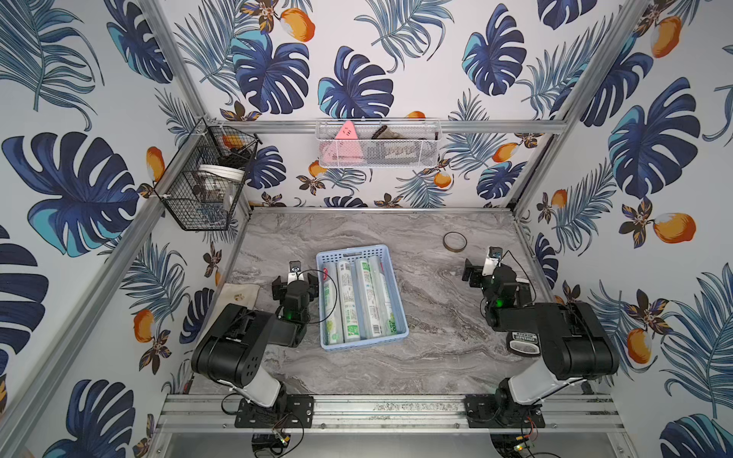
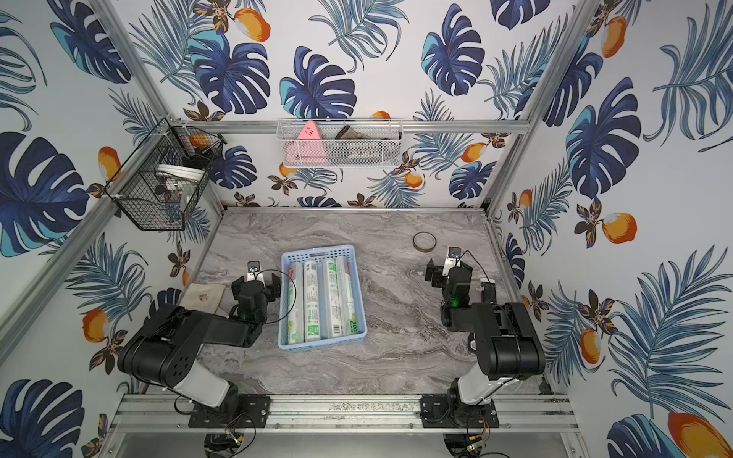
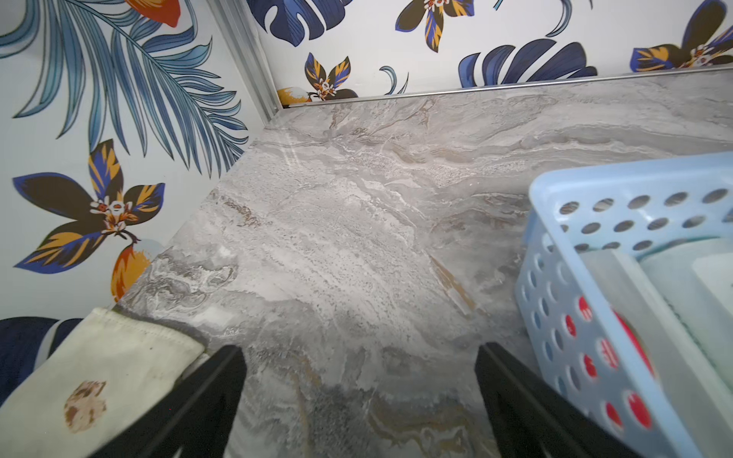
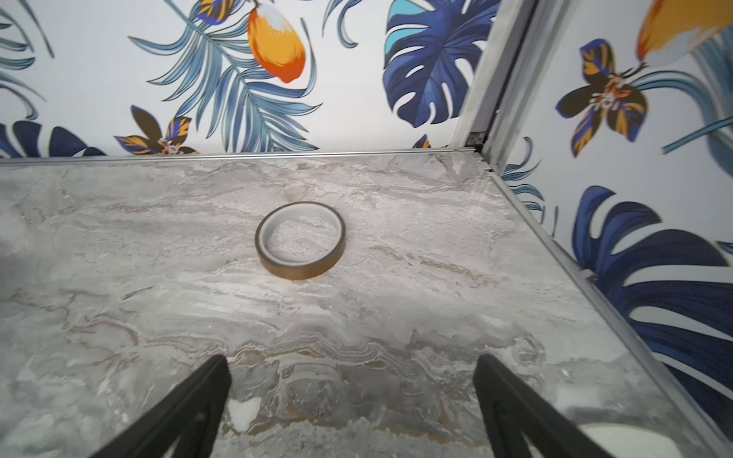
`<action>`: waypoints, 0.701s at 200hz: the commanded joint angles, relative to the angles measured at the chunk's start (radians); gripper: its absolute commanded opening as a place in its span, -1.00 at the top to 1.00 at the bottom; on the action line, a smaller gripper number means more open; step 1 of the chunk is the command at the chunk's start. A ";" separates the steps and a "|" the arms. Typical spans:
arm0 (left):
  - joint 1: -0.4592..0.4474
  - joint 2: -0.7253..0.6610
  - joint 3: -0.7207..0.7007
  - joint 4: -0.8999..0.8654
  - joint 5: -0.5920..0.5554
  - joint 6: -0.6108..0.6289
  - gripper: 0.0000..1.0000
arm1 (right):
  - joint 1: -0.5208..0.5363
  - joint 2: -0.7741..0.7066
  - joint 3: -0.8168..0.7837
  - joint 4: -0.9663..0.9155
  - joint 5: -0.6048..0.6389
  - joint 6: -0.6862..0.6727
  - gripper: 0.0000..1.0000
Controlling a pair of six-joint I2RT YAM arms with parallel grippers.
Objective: Put the plastic wrap into the basket
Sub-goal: Reset both arms
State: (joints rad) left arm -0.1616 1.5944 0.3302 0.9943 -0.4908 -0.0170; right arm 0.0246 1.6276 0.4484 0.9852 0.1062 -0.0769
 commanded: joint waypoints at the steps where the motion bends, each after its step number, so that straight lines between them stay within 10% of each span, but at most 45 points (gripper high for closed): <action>1: 0.007 0.083 -0.035 0.226 0.069 0.026 -0.98 | 0.001 -0.023 -0.028 0.138 -0.020 -0.015 -1.00; 68: 0.066 0.042 0.027 0.023 0.114 -0.046 -0.98 | 0.023 -0.223 0.067 -0.357 -0.030 0.082 -1.00; 140: 0.054 0.037 0.031 0.006 0.110 -0.041 -0.98 | 0.023 -0.209 -0.010 -0.216 -0.003 0.069 -1.00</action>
State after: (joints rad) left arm -0.1059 1.6356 0.3550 0.9939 -0.3828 -0.0536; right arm 0.0425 1.4349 0.4633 0.7361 0.0788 -0.0185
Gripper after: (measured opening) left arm 0.989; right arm 0.998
